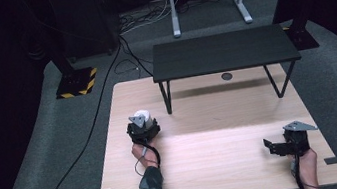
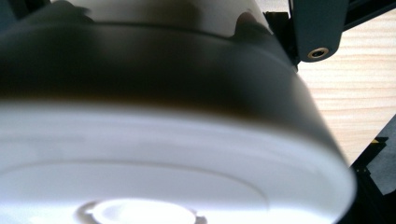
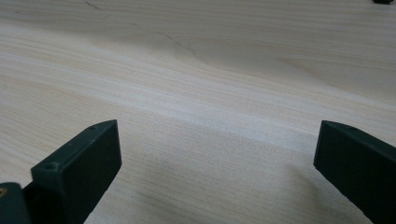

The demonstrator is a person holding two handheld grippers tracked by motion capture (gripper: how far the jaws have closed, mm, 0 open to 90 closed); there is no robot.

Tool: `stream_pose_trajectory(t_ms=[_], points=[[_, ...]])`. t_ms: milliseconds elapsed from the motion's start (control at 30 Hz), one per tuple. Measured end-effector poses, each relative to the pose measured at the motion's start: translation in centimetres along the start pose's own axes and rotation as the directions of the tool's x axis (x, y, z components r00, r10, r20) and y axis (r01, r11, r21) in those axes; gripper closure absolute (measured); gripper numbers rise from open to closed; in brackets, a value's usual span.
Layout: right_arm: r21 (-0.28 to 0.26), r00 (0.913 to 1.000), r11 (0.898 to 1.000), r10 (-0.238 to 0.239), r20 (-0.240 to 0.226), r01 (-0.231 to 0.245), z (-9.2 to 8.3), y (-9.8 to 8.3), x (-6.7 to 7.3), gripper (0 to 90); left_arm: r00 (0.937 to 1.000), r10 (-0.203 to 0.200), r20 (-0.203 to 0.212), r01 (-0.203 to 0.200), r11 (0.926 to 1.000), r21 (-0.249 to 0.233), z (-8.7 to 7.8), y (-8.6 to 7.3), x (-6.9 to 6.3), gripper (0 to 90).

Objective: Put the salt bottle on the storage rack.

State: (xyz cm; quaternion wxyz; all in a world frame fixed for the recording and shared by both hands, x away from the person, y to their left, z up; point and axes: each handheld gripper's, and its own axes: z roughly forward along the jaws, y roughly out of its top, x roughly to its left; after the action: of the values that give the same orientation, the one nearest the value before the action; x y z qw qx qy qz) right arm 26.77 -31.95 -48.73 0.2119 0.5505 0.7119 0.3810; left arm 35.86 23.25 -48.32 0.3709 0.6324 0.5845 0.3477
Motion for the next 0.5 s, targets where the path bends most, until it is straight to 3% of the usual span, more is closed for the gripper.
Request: stream_pose_trajectory(t_ms=[300, 500], points=[[0.0, 1.0, 1.0, 0.001, 0.003, -0.001, 0.0, 0.0, 0.0, 0.0, 0.9998, -0.004, 0.02, 0.004, 1.0, -0.007, -1.0, -0.1, 0.9, 27.6], [0.002, 1.0, 1.0, 0.001, 0.004, -0.001, 0.0, 0.0, 0.1, 0.0, 0.9995, 0.015, 0.029, -0.015, 0.9999, -0.005, -1.9, 0.5, 1.1, 27.6]])
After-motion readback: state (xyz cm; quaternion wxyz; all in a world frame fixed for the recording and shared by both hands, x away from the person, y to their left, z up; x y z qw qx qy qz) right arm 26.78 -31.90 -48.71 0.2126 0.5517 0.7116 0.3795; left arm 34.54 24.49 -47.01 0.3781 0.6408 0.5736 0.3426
